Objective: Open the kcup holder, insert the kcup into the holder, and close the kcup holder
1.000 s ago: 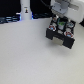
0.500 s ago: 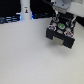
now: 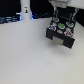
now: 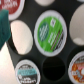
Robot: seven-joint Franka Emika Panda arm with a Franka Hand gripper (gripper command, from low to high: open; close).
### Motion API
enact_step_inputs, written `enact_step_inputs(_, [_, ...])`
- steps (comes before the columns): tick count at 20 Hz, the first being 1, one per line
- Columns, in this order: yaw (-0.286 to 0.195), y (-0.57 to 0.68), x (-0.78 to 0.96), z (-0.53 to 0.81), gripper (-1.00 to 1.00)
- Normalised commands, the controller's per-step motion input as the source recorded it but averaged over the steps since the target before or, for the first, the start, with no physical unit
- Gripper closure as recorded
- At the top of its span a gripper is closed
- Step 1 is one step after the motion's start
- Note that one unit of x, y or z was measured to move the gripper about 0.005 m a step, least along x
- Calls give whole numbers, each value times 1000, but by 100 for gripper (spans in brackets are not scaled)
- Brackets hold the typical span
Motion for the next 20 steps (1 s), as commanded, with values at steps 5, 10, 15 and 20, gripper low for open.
enact_step_inputs(5, [43,-424,555,81,-100])
enact_step_inputs(10, [50,-348,609,45,-100])
enact_step_inputs(15, [44,-237,719,50,-100])
enact_step_inputs(20, [63,-55,762,-40,-100])
